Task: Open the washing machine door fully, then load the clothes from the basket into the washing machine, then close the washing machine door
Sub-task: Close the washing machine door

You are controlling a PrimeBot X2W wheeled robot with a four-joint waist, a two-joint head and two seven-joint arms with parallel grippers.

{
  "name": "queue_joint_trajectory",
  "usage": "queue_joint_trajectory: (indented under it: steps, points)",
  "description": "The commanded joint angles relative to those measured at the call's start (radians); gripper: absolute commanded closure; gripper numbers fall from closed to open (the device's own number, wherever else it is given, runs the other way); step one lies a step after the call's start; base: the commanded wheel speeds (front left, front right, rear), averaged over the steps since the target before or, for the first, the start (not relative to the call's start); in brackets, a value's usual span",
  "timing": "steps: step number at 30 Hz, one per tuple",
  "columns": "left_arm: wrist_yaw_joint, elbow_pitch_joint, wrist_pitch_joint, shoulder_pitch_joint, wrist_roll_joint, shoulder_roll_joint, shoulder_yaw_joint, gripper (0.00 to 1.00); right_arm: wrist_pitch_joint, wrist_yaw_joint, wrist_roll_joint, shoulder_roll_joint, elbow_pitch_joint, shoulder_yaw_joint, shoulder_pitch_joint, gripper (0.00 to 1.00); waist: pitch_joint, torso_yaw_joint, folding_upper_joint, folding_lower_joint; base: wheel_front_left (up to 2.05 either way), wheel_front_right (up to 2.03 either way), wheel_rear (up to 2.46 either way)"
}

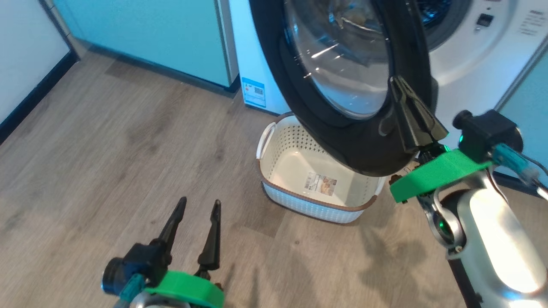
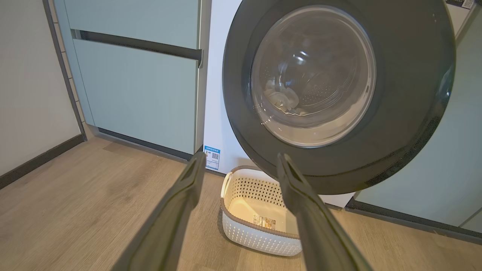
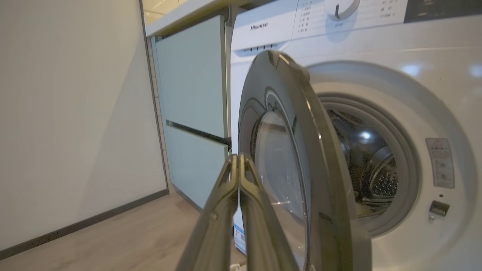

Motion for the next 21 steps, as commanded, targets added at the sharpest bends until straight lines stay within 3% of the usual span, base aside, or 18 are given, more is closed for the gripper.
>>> queue_joint_trajectory:
  steps: [1,10,21]
  points:
    - [-0.002,-0.026,-0.01,-0.054,0.006,0.001,0.028,0.0,0.009,0.004,0.006,0.005,-0.018,0.014,-0.055,1.0,0.009,0.012,0.0,0.0,0.0,0.0,0.0]
    - [-0.02,0.005,-0.017,-0.092,0.015,-0.023,0.002,0.0,0.006,0.004,0.032,0.005,0.189,0.02,-0.155,1.0,0.034,0.038,0.0,0.0,0.0,0.0,0.0]
    - [-0.03,0.019,-0.022,-0.11,0.025,-0.036,-0.007,0.0,0.006,0.004,0.04,0.005,0.309,-0.004,-0.209,1.0,0.047,0.051,0.0,0.0,0.0,0.0,0.0]
